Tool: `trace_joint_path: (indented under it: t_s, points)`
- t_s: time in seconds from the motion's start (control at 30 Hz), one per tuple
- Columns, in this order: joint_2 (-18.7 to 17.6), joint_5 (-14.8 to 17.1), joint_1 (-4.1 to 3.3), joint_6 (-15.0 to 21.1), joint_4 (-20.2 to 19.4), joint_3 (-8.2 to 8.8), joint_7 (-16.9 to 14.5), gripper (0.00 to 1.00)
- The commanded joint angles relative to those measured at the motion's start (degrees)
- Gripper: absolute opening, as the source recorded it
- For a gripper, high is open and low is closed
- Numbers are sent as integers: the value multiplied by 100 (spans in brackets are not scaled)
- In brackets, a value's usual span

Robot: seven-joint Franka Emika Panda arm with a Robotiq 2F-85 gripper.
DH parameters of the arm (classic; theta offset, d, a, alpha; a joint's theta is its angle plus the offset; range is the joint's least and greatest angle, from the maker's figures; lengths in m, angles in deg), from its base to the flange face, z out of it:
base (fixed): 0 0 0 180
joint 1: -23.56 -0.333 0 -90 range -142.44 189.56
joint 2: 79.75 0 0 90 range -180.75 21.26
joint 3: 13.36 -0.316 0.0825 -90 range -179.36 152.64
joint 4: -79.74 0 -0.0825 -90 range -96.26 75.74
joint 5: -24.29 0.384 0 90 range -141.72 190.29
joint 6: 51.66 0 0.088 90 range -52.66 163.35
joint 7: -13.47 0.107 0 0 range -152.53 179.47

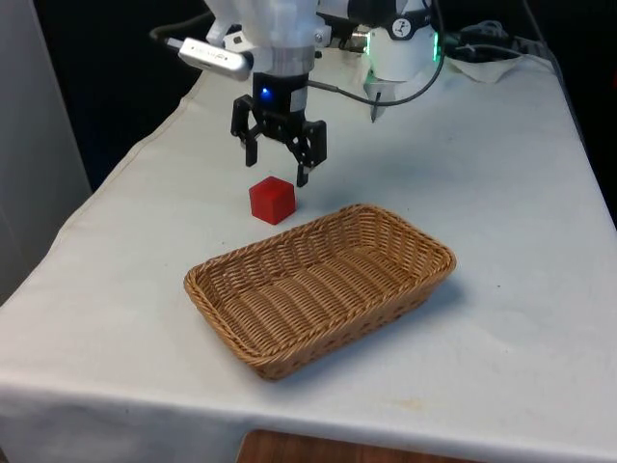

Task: Pick up the cube and place it into the basket.

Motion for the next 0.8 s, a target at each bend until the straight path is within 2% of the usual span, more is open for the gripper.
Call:
trace_joint_path:
  t_s: [0.0, 0.27, 0.3, 0.33, 0.47, 0.57, 0.6, 0.63, 0.77]
  points:
    - [-34, 97, 57, 57, 17, -52, -46, 100]
    - [-338, 384, 120, 206, 160, -57, -52, 100]
    - [-338, 321, 52, 166, 155, 17, -6, 100]
    - [-372, 424, 120, 229, 178, -57, -52, 100]
    - [-527, 579, 143, 292, 264, -52, -52, 100]
    - [-602, 659, 143, 338, 286, -34, -40, 100]
    - [-596, 584, 86, 275, 286, 23, -11, 100]
    - [-607, 670, 132, 350, 281, -23, -34, 100]
    - [-584, 676, 92, 372, 229, 11, -6, 100]
